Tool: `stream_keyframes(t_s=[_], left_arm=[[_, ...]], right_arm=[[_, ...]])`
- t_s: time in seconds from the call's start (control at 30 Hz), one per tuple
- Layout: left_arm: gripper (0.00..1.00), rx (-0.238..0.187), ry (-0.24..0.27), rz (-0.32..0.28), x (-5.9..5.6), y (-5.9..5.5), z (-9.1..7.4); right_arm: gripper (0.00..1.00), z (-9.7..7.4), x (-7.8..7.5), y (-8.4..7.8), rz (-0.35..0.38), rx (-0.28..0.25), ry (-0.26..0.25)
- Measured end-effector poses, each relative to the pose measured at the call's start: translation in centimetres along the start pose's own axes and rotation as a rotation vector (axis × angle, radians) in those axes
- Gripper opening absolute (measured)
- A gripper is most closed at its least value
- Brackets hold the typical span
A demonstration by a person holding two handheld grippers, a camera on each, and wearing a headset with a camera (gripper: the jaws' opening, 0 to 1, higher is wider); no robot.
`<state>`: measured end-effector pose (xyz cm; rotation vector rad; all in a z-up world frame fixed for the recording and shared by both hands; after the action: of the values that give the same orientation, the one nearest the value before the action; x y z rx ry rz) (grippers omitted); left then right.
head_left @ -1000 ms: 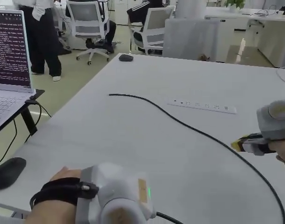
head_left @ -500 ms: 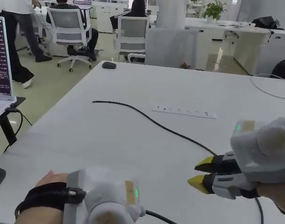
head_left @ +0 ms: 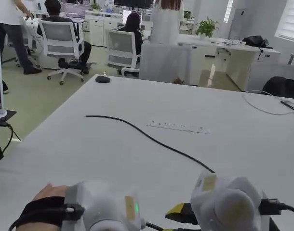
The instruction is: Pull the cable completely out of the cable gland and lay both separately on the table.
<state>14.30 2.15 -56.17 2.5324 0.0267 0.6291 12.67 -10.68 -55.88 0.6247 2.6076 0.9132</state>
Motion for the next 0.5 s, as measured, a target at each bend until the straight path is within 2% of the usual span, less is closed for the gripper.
stream_keyframes(t_s=[0.07, 0.17, 0.3, 0.4, 0.43, 0.5], left_arm=[[0.16, -0.003, -0.007, 0.011, -0.09, 0.08, 0.03], [0.16, -0.012, -0.004, 0.015, -0.14, 0.18, -0.07], [0.16, -0.012, -0.006, 0.019, -0.29, 0.15, -0.06], [0.16, -0.014, -0.008, 0.022, -0.35, 0.23, -0.02], [0.16, -0.014, -0.008, 0.021, -0.40, 0.22, -0.04], [0.16, 0.004, 0.005, 0.020, -0.27, -0.07, -0.10]], right_arm=[[0.21, 0.34, 0.45, -0.03, 0.001, -0.001, 0.006], [0.18, 0.69, 0.65, -0.08, -0.024, 0.005, -0.040], [0.05, 0.57, 0.60, -0.05, -0.063, 0.009, -0.063], [0.05, 0.63, 0.67, -0.33, -0.042, 0.010, -0.065], [0.05, 0.58, 0.62, -0.44, -0.034, 0.017, -0.077], [0.05, 0.47, 0.35, -0.97, -0.052, 0.072, -0.118]])
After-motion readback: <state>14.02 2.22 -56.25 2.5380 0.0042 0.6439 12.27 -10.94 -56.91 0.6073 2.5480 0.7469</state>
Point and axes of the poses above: the centre of the closed fingertips' face, and the gripper's own axes: z roughly forward along the fingers, x roughly to its left, y roughly out of its top, the point moved 9 cm from there along -z, roughly backward along the fingers, and after that the axes turned 5 degrees about x, right-handed, at the moved point
